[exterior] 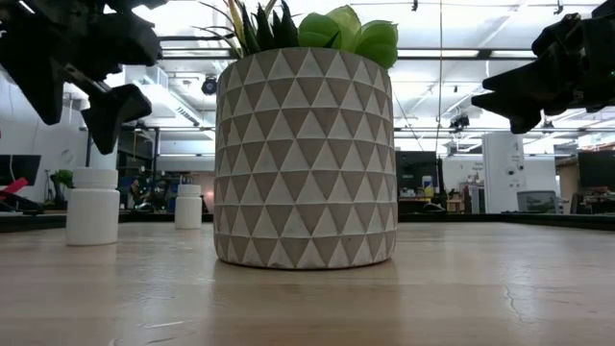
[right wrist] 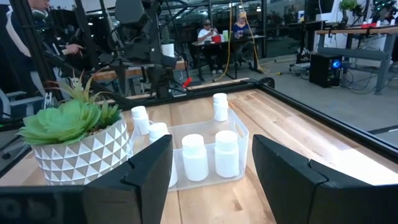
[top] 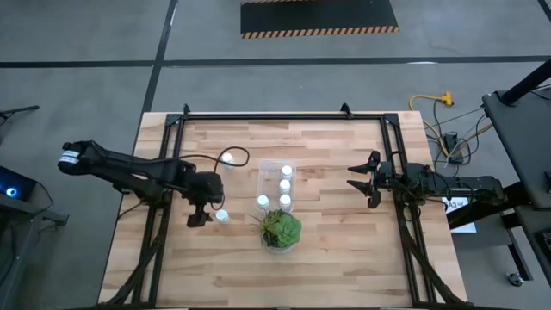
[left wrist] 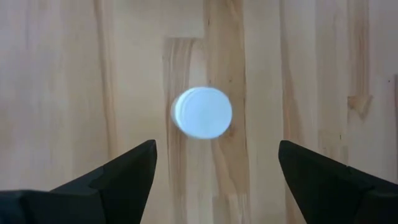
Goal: Pick and place pill bottles into a basket
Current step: Put the white pill bottle into the transparent bin
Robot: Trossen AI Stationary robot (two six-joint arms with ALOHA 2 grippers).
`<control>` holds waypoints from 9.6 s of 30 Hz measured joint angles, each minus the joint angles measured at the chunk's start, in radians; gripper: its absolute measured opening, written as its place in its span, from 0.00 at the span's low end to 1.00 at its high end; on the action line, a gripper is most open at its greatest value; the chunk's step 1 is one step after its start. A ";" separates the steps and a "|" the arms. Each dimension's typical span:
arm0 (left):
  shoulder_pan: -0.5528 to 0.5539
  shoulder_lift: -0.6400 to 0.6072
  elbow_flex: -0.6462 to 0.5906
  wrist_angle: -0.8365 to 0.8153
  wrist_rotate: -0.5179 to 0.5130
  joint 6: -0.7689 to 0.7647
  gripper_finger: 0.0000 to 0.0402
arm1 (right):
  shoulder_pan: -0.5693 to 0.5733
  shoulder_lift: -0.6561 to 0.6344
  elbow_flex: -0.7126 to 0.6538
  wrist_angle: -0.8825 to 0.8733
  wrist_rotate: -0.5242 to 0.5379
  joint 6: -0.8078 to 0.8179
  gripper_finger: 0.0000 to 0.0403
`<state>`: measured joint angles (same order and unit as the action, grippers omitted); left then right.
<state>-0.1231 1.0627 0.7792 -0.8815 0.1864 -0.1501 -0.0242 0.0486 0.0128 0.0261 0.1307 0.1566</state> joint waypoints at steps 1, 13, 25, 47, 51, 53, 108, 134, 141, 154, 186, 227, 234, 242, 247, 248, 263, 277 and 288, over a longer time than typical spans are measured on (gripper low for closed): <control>-0.003 0.002 0.000 0.009 0.000 0.000 0.79 | 0.000 0.000 0.000 0.000 0.000 0.000 0.52; -0.010 0.088 0.000 0.089 -0.001 0.031 0.79 | 0.000 -0.001 0.000 0.000 0.000 0.000 0.52; -0.010 0.219 0.000 0.152 0.000 0.034 0.79 | 0.000 0.000 0.000 0.000 0.000 0.000 0.52; -0.010 0.231 0.000 0.109 0.015 -0.021 0.53 | 0.000 0.000 0.000 0.000 0.000 0.000 0.52; -0.010 0.231 0.000 0.111 0.015 -0.021 0.46 | 0.000 0.000 0.000 0.000 0.000 0.000 0.52; -0.010 0.230 0.000 0.111 0.015 -0.020 0.44 | 0.000 0.000 0.000 0.000 0.000 0.000 0.52; 0.183 0.497 0.694 -0.296 -0.137 0.142 0.35 | 0.000 -0.001 0.000 0.000 0.000 0.000 0.52; 0.219 0.774 0.901 -0.190 -0.143 0.264 0.35 | 0.000 0.000 0.000 0.000 0.000 0.000 0.52; 0.241 0.782 0.900 -0.190 -0.135 0.262 0.35 | 0.000 0.000 0.000 0.000 0.000 0.000 0.52; 0.279 0.782 0.788 -0.091 -0.065 0.235 0.35 | 0.000 0.000 0.000 0.000 0.000 0.000 0.52; 0.282 0.774 0.646 -0.016 -0.065 0.213 0.49 | 0.000 0.000 0.000 0.000 0.000 0.000 0.52; 0.464 0.180 0.166 0.199 -0.167 0.209 0.56 | 0.000 -0.001 0.000 0.000 0.001 0.000 0.52; 0.539 0.147 0.145 0.229 -0.165 0.242 0.56 | 0.000 -0.001 0.000 0.000 0.000 0.000 0.52; 0.688 0.094 0.089 0.312 -0.048 0.287 0.56 | 0.000 -0.001 0.000 0.000 0.000 0.000 0.52; 0.730 0.051 0.027 0.384 -0.001 0.305 0.56 | 0.000 -0.001 0.000 0.000 0.000 0.000 0.52; 0.732 0.045 0.015 0.392 -0.001 0.307 0.56 | 0.000 -0.001 0.000 0.000 0.000 0.000 0.52; 0.744 0.029 -0.163 0.557 0.000 0.217 0.56 | 0.000 -0.001 0.000 0.000 0.000 0.000 0.52; 0.747 0.029 -0.255 0.602 -0.035 0.182 0.56 | 0.000 -0.001 0.000 0.000 0.000 0.000 0.52; 0.752 0.029 -0.292 0.639 -0.050 0.181 0.56 | 0.000 -0.001 0.000 0.000 0.000 0.000 0.52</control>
<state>0.6285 1.0916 0.4872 -0.2426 0.1359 0.0311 -0.0242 0.0475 0.0132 0.0261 0.1310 0.1566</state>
